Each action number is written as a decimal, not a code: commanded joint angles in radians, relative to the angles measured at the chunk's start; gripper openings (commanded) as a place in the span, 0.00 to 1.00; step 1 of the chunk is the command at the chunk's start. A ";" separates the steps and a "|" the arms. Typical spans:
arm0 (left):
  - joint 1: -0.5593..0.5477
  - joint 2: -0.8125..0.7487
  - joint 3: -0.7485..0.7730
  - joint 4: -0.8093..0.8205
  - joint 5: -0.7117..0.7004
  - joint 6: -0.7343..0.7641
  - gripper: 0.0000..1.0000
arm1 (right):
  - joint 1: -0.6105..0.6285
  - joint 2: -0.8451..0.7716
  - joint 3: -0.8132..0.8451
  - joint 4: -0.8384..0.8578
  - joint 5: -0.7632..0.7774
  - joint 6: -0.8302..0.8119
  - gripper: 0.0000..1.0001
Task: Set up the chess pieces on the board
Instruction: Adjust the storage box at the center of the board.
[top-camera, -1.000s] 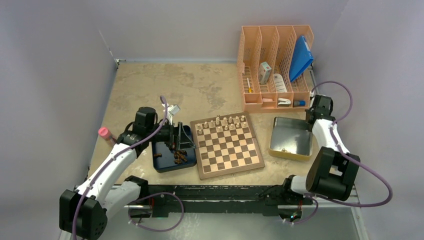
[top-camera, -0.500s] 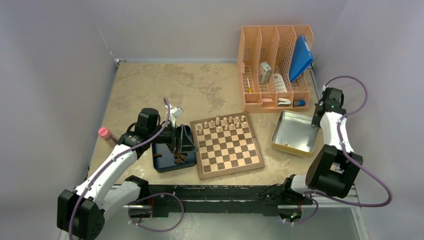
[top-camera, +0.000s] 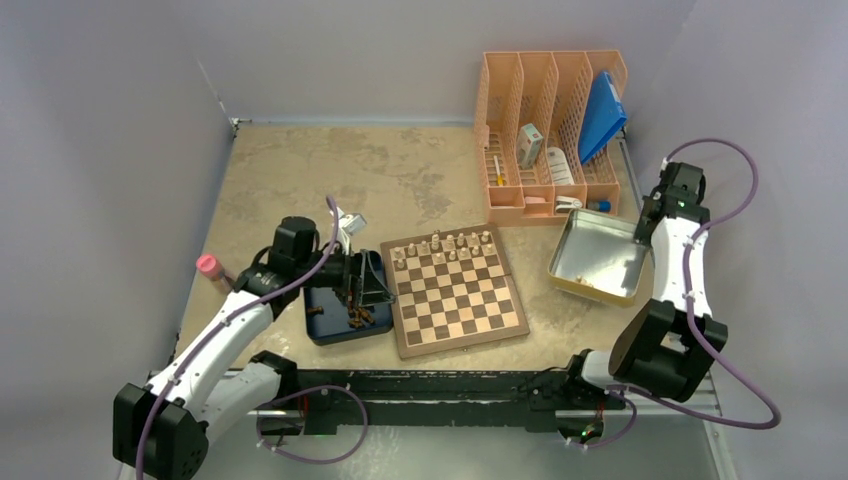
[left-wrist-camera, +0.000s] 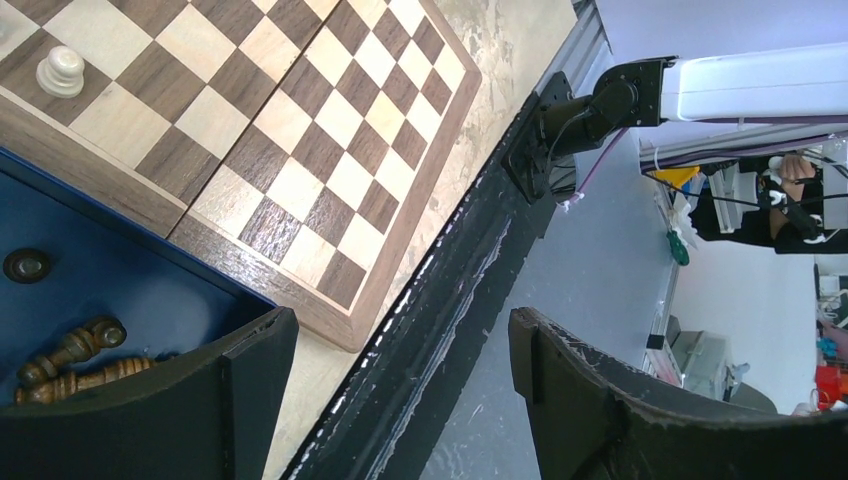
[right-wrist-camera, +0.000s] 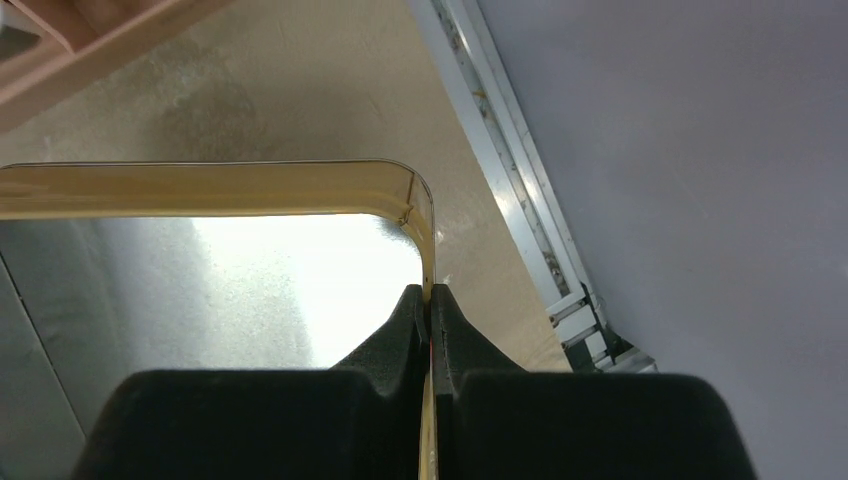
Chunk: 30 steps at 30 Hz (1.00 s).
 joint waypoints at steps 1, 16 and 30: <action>-0.013 -0.033 0.029 0.007 -0.003 0.012 0.77 | -0.002 -0.041 0.103 -0.039 0.000 0.024 0.00; -0.026 -0.053 0.030 0.005 -0.019 0.013 0.77 | -0.002 0.002 0.239 -0.073 -0.113 0.207 0.00; -0.028 -0.028 0.027 0.010 -0.018 0.010 0.76 | -0.004 -0.083 0.100 -0.056 -0.051 0.748 0.00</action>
